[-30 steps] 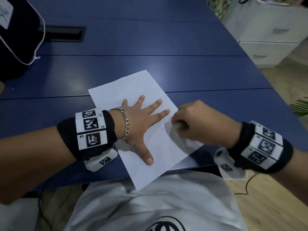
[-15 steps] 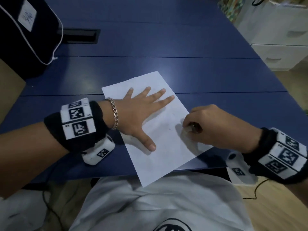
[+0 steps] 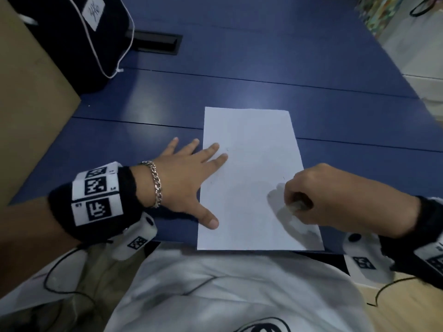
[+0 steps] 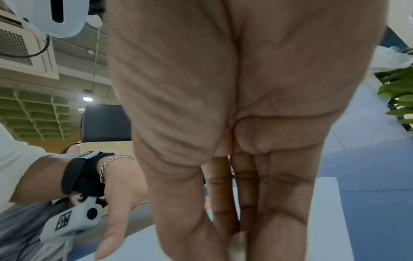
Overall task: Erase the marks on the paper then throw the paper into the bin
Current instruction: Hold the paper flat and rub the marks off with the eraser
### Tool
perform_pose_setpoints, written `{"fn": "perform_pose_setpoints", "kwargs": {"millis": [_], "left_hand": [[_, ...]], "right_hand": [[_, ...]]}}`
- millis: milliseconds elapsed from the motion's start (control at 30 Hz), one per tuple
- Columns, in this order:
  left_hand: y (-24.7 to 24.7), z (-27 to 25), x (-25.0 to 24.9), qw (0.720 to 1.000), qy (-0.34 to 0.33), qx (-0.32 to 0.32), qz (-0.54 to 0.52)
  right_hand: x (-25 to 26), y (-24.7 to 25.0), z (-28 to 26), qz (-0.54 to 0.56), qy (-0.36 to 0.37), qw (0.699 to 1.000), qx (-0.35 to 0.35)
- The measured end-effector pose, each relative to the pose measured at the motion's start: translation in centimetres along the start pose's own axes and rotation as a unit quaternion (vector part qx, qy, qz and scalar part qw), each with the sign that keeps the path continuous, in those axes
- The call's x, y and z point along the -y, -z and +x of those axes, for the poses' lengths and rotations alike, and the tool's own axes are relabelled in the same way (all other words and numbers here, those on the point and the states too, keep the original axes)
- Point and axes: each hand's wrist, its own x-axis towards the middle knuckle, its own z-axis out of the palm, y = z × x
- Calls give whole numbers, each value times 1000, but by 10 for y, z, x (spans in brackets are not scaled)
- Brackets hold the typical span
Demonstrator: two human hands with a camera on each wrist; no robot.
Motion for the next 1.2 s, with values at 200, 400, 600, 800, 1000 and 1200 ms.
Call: {"fn": "perform_pose_setpoints", "kwargs": {"millis": [200,400,600,800,1000,1200], "left_hand": [[7,12,14,999,-2,-10,-38],[2,21,12,1000,4,12,-15],[4,22,11,1000,16,25,3],[3,22,11,1000,15,20,6],[12,26,7,999,-12,-36,10],[7,31,-4,999,-33,4,11]], "right_hand": [[10,24,23,12,58,998,-33],[39,27,79,37,146,983,-102],[55,19,95,-24,169,979,-111],[37,21,68,-13,162,985,-56],[19,12,54,13,81,992,-100],[18,19,59,33,76,992,-98]]}}
